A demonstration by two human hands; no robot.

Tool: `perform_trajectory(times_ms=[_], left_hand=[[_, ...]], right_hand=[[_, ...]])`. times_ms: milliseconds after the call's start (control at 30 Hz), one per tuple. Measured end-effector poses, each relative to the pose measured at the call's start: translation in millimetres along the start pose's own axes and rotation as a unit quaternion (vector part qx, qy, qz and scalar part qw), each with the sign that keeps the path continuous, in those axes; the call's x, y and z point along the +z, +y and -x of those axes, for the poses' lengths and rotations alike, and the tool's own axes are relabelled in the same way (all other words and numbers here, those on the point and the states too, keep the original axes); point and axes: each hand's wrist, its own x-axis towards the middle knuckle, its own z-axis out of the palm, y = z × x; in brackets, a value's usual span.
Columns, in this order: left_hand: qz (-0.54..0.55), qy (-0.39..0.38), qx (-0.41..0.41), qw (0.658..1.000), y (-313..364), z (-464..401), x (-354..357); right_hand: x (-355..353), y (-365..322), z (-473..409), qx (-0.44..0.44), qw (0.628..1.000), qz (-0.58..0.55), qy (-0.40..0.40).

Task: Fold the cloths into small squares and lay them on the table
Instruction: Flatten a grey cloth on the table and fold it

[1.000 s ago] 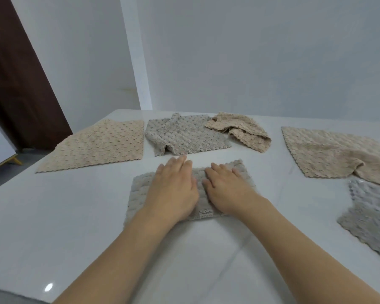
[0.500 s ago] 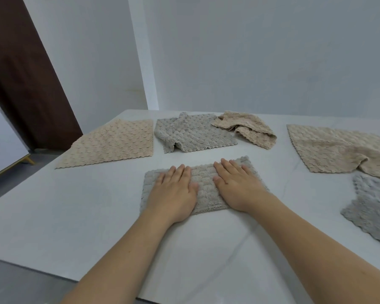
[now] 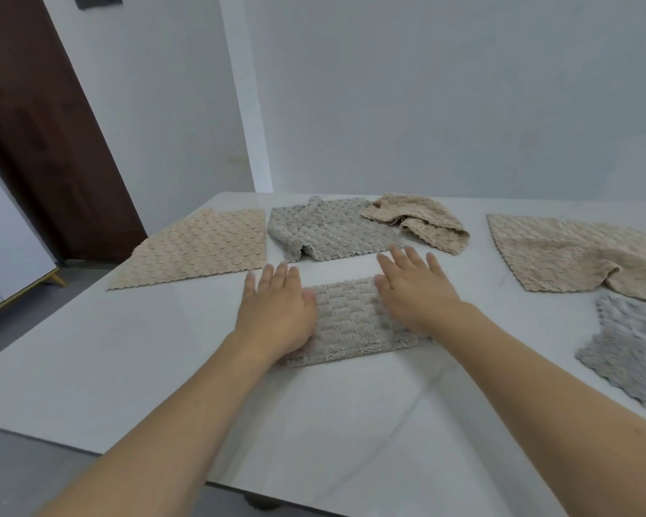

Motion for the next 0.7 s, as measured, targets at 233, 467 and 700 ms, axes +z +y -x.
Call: perform_trajectory(times_ms=[233,467,700], left_hand=[[0.022,-0.018,0.045,0.999,27.4,2.0,38.9],[0.020,-0.028,0.047,0.998,26.3,1.5,36.4],[0.015,-0.034,0.033,0.999,-0.9,2.8,33.8]], right_hand=[[34.6,-11.7,2.1,-0.011,0.999,-0.037,-0.032],[36.2,-11.1,-0.5,-0.007,0.999,-0.039,-0.032],[31.8,11.9,3.7,0.005,0.999,-0.037,-0.038]])
